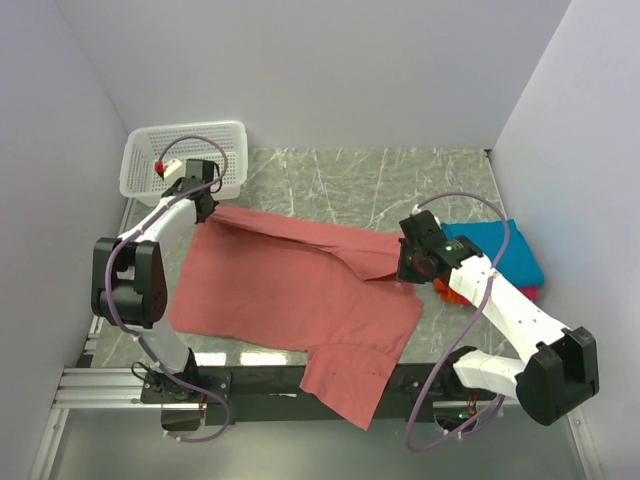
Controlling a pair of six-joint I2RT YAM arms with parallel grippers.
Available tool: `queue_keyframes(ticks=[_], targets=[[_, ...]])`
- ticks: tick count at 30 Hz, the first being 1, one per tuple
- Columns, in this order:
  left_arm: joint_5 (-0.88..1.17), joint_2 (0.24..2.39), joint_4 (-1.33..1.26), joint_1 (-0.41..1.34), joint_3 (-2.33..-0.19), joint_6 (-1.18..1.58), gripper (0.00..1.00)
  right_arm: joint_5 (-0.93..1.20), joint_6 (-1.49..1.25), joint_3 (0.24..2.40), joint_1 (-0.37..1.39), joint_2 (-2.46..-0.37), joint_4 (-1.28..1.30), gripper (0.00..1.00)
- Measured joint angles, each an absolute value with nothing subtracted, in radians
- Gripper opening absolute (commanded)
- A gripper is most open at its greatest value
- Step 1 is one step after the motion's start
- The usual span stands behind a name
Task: Fold and stack the t-shirts
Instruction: Fold the tshirt
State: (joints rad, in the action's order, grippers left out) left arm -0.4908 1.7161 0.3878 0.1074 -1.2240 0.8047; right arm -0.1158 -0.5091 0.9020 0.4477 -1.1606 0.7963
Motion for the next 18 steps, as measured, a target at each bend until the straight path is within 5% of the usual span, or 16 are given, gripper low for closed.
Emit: queue_keyframes(ticks=[9, 12, 13, 15, 16, 18], targets=[[-0.485, 1.699, 0.4, 0.096, -1.171, 0.807, 0.02, -0.026, -0.523, 0.79, 0.468, -1.129, 0.781, 0.06], [-0.486, 1.699, 0.438, 0.09, -1.164, 0.815, 0.23, 0.037, -0.532, 0.725, 0.479, -1.129, 0.757, 0.25], [-0.488, 1.699, 0.448, 0.087, -1.164, 0.822, 0.43, 0.054, -0.53, 0.707, 0.485, -1.128, 0.753, 0.34], [-0.493, 1.699, 0.476, 0.084, -1.164, 0.839, 0.57, 0.086, -0.532, 0.686, 0.496, -1.127, 0.755, 0.53], [-0.494, 1.697, 0.493, 0.082, -1.164, 0.851, 0.73, 0.1, -0.529, 0.683, 0.498, -1.123, 0.755, 0.62], [-0.496, 1.687, 0.521, 0.08, -1.164, 0.868, 0.89, 0.115, -0.521, 0.682, 0.5, -1.108, 0.754, 0.68]])
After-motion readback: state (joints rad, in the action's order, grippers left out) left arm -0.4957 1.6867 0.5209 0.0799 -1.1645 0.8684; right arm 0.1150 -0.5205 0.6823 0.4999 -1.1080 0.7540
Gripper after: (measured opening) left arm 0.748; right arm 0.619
